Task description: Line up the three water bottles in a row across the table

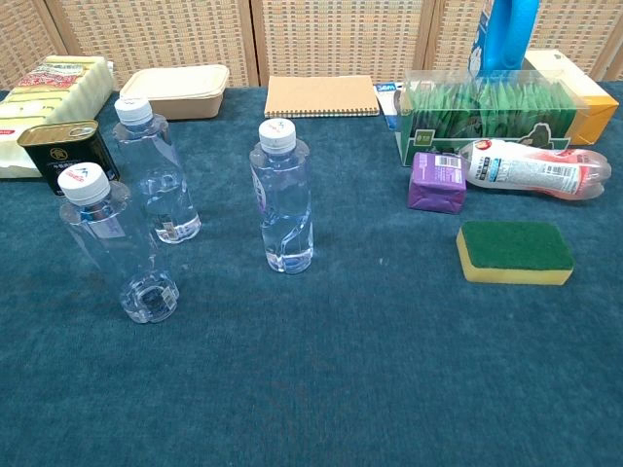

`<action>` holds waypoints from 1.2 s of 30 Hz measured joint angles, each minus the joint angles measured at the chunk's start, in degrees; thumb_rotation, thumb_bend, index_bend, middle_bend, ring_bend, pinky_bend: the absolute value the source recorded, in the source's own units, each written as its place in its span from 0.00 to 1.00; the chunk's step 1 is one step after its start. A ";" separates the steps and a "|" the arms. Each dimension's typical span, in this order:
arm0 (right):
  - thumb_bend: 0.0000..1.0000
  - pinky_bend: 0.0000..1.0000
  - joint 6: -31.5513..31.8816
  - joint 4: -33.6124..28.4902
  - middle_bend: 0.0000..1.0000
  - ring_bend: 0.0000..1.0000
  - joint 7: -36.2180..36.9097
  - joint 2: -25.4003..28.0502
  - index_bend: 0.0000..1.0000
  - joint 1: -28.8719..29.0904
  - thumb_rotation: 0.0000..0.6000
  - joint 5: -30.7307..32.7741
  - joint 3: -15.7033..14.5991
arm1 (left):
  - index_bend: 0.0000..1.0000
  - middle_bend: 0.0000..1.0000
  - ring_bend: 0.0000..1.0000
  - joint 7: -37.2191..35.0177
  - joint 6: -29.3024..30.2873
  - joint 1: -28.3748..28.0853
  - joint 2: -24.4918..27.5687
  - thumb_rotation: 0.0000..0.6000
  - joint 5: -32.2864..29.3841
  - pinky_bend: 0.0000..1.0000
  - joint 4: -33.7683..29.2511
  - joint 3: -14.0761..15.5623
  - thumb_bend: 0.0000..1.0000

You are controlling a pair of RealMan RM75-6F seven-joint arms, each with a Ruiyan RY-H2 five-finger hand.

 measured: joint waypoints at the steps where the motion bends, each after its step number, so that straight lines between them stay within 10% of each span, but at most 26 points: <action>1: 0.04 0.01 -0.41 -0.02 0.00 0.00 0.30 0.10 0.13 0.12 1.00 0.16 -0.03 | 0.00 0.00 0.00 0.02 -0.02 0.01 0.03 1.00 -0.01 0.07 -0.01 0.00 0.17; 12: 0.01 0.03 -5.50 0.05 0.00 0.00 6.24 1.37 0.05 2.28 1.00 0.69 -0.63 | 0.00 0.00 0.00 -1.88 0.22 0.13 0.75 1.00 0.58 0.07 -0.05 0.27 0.17; 21: 0.01 0.10 -15.73 5.61 0.03 0.01 28.04 -0.32 0.00 11.89 1.00 -5.91 -0.80 | 0.00 0.00 0.00 -2.22 0.28 0.22 1.12 1.00 0.72 0.07 -0.55 0.26 0.17; 28: 0.01 0.12 -24.74 13.83 0.03 0.01 45.81 -7.35 0.00 24.89 1.00 -11.34 -0.04 | 0.00 0.00 0.00 -2.87 0.96 0.56 1.41 1.00 1.04 0.07 -0.58 0.36 0.17; 36: 0.01 0.12 -30.86 16.91 0.03 0.01 49.63 -16.73 0.00 33.64 1.00 -10.71 2.56 | 0.00 0.00 0.00 -3.12 -0.88 0.08 1.60 1.00 -0.91 0.07 -0.82 -0.18 0.17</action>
